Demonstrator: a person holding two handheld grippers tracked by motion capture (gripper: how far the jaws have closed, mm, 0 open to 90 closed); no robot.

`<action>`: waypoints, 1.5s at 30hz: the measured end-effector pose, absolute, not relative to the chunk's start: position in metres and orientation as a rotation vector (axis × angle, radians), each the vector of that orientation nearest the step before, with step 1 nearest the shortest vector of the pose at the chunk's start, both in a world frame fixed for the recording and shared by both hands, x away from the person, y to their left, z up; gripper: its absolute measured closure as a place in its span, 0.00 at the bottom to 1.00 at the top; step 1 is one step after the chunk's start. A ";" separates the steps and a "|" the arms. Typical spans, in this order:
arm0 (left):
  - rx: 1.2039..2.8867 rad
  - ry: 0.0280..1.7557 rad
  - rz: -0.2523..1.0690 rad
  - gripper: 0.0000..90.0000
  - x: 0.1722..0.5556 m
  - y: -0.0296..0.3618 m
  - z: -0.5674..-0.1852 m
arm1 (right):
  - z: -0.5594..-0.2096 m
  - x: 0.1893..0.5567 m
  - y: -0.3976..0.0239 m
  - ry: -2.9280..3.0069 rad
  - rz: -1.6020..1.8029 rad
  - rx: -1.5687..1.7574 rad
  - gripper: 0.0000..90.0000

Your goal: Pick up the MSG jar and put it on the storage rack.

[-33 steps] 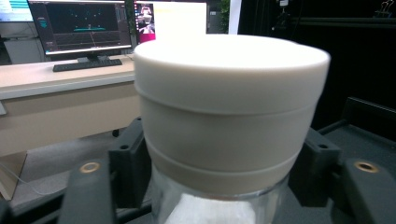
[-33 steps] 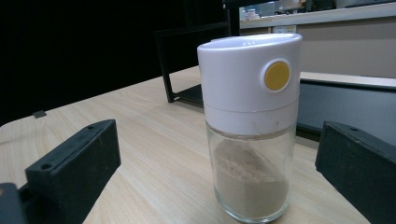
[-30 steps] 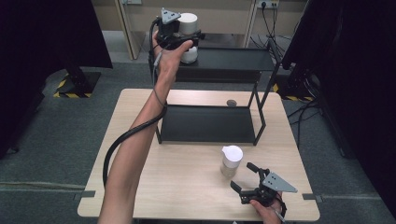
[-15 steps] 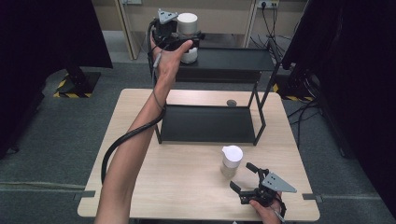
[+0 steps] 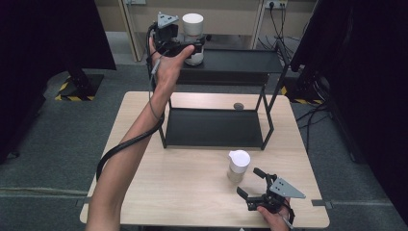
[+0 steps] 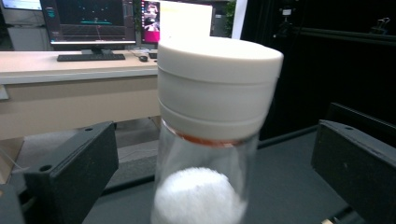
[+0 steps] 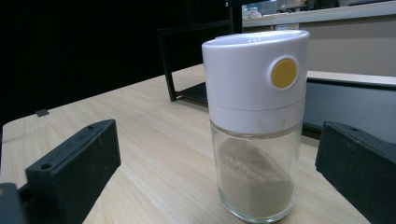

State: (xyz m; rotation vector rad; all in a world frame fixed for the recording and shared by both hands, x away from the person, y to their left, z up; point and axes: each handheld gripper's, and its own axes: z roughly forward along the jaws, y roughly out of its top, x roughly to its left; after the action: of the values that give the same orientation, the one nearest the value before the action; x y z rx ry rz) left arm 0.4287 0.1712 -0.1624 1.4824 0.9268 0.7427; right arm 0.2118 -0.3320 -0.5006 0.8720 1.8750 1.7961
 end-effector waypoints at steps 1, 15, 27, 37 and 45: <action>1.484 0.920 0.745 0.00 0.426 0.172 -0.163 | -0.501 0.212 -0.332 1.875 1.794 0.875 0.00; 1.496 0.817 0.665 0.00 0.395 0.185 -0.184 | -0.501 0.212 -0.332 1.874 1.793 0.875 0.00; 1.502 0.664 0.597 0.00 0.361 0.193 -0.211 | -0.500 0.211 -0.332 1.874 1.790 0.874 0.00; 1.503 0.576 0.526 0.01 0.337 0.196 -0.242 | -0.500 0.211 -0.332 1.872 1.787 0.871 0.00; 1.494 0.515 0.457 0.01 0.321 0.200 -0.273 | -0.500 0.211 -0.331 1.871 1.787 0.871 0.00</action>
State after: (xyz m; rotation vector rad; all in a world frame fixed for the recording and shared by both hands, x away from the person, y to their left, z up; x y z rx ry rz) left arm 0.3206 0.1998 -0.2728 1.4937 0.5145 0.4574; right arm 0.2108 -0.3314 -0.5003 0.8709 1.8711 1.7870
